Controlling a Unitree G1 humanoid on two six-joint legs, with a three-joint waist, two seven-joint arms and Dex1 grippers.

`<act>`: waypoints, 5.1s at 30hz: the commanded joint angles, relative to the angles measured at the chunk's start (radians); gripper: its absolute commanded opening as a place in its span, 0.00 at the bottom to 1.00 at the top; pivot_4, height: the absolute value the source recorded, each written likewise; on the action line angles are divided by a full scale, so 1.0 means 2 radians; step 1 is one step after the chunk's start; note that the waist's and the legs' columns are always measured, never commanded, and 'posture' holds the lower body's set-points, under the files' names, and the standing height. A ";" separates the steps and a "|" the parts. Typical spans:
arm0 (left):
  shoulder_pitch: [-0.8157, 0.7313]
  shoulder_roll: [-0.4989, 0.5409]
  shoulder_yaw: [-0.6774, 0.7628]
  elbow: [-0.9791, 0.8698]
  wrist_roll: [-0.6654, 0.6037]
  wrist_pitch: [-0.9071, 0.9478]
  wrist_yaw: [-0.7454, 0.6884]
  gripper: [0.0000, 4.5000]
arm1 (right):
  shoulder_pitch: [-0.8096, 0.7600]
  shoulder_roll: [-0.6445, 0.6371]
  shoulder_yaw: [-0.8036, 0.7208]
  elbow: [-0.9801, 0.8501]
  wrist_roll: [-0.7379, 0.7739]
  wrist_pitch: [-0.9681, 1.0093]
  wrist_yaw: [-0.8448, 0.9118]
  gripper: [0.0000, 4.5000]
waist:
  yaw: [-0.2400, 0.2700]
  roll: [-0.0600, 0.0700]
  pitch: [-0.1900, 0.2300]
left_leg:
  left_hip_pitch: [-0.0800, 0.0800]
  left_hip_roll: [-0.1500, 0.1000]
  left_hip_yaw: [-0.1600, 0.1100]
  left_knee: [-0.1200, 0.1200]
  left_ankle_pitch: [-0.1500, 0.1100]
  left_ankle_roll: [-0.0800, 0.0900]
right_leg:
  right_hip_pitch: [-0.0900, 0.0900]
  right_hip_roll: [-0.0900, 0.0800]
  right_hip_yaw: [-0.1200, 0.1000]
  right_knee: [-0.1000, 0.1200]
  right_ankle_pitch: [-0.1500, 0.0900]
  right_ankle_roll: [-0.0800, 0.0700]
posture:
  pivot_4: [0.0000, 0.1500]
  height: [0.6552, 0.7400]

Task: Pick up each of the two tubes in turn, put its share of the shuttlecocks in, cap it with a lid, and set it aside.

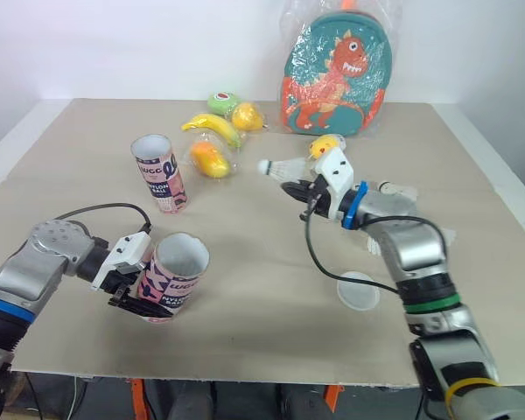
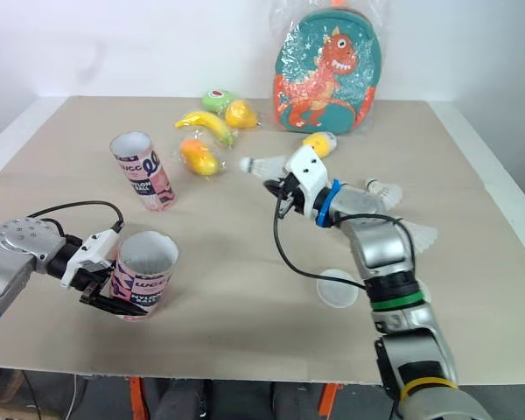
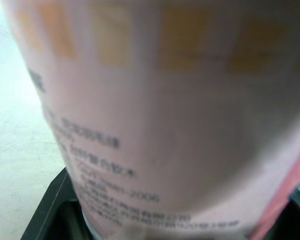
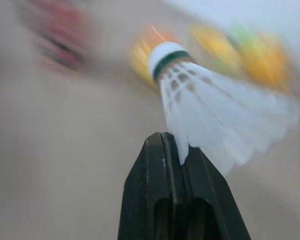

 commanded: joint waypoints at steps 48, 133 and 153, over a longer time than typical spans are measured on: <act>-0.062 -0.022 -0.094 0.029 -0.006 -0.014 0.001 0.65 | 0.372 -0.060 -0.285 -0.280 0.098 0.194 -0.090 0.65 | 0.006 0.001 -0.002 | 0.000 0.000 0.000 0.001 -0.001 -0.001 | 0.004 -0.001 -0.003 0.000 -0.004 0.001 | 1.00 1.00; -0.063 -0.056 -0.082 0.052 0.004 -0.024 0.001 0.65 | -0.193 -0.043 0.168 -0.066 -0.005 0.025 0.184 0.01 | 0.007 0.002 -0.001 | 0.000 -0.001 0.006 0.001 0.002 0.004 | 0.005 -0.008 -0.007 -0.001 -0.005 0.001 | 1.00 1.00; -0.055 -0.056 -0.073 0.053 0.009 -0.026 0.001 0.65 | -0.240 0.027 0.114 -0.001 0.050 0.074 0.234 0.93 | 0.007 0.002 -0.001 | 0.000 -0.001 0.005 0.001 0.003 0.004 | 0.005 -0.008 -0.008 0.000 -0.004 0.000 | 1.00 1.00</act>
